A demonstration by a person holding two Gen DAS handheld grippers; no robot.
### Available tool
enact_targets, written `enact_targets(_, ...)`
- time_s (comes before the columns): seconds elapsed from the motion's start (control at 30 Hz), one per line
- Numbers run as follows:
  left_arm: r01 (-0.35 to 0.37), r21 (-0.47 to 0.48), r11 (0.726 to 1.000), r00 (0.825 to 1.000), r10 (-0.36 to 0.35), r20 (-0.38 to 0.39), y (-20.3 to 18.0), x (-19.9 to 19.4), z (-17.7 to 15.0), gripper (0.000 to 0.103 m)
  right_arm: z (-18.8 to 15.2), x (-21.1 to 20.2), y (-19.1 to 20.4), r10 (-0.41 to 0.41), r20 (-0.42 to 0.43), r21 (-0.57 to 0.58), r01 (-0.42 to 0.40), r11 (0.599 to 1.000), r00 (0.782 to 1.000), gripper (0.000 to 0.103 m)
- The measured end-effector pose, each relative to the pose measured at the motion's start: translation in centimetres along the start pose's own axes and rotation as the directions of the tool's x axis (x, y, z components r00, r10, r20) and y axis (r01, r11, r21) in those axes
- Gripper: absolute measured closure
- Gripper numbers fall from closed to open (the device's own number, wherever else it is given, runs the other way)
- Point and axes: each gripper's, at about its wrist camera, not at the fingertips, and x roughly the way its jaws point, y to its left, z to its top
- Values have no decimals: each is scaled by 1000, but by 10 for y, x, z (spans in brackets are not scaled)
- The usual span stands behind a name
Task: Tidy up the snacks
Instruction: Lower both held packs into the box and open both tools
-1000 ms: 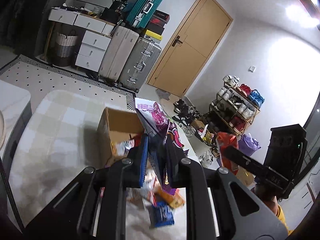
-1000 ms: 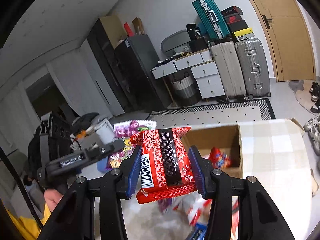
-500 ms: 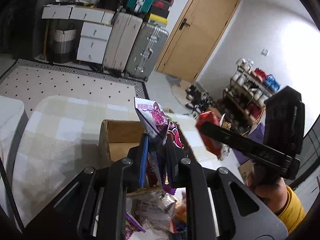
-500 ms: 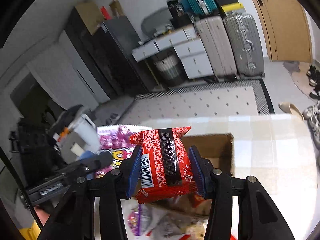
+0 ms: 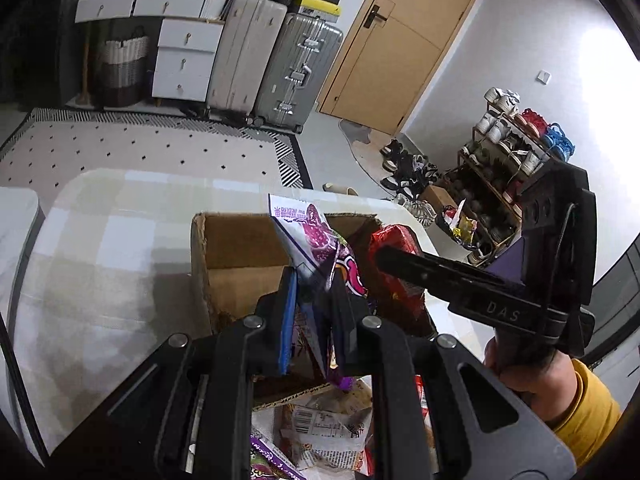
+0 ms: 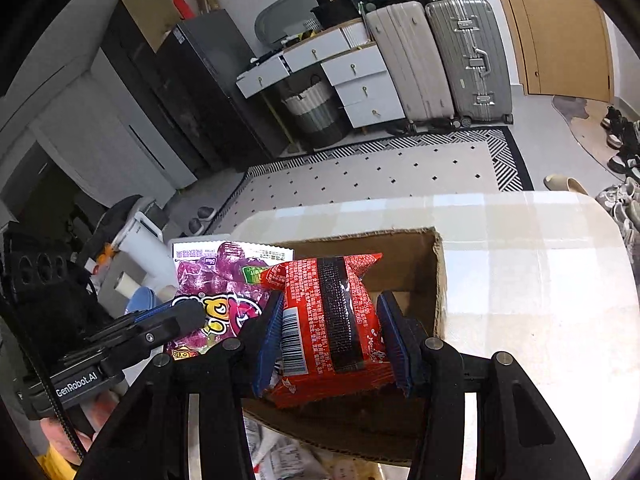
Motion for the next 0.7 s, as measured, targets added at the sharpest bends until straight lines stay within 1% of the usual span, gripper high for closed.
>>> enact_targets(0.07, 0, 3, 1000, 1000, 0, -8, -1, 7, -2, 90, -1, 4, 2, -25, -10, -12, 25, 1000, 1000, 56)
enact_targets(0.2, 10, -1, 1000, 1000, -10, -11, 0, 14, -2, 90, -2, 4, 7, -53, -1, -43, 53, 998, 999, 55)
enact_targets(0.27, 5, -7, 1000, 1000, -5, -25, 2, 18, -1, 88, -3, 3, 9, -53, 2, -50, 53, 997, 999, 55)
enact_targets(0.3, -7, -3, 1000, 999, 7, -32, 3, 18, -1, 81, -3, 1, 10, -58, 7, -50, 59, 997, 998, 54)
enact_targets(0.33, -24, 4, 1000, 999, 24, -35, 3, 20, 0, 78, -3, 0, 10, -62, 14, -46, 62, 997, 998, 54)
enact_targets(0.37, -23, 3, 1000, 999, 23, -25, 4, 17, -2, 74, -2, -1, 11, -58, 16, -43, 59, 997, 998, 54)
enact_targets(0.4, -20, -1, 1000, 1000, 20, -18, 6, 15, -1, 65, -2, -2, 11, -63, 18, -42, 63, 997, 998, 54)
enact_targets(0.47, -23, -15, 1000, 1000, 23, -14, 8, 13, 0, 53, -3, -5, 12, -66, 20, -45, 67, 997, 998, 54)
enact_targets(0.63, -29, -7, 1000, 1000, 29, 2, 9, 0, -1, 50, -7, -16, 18, -54, 25, -54, 55, 997, 998, 54)
enact_targets(0.7, -44, 9, 999, 999, 44, 17, 6, -9, -5, 50, -8, -23, 23, -54, 31, -60, 56, 997, 998, 54)
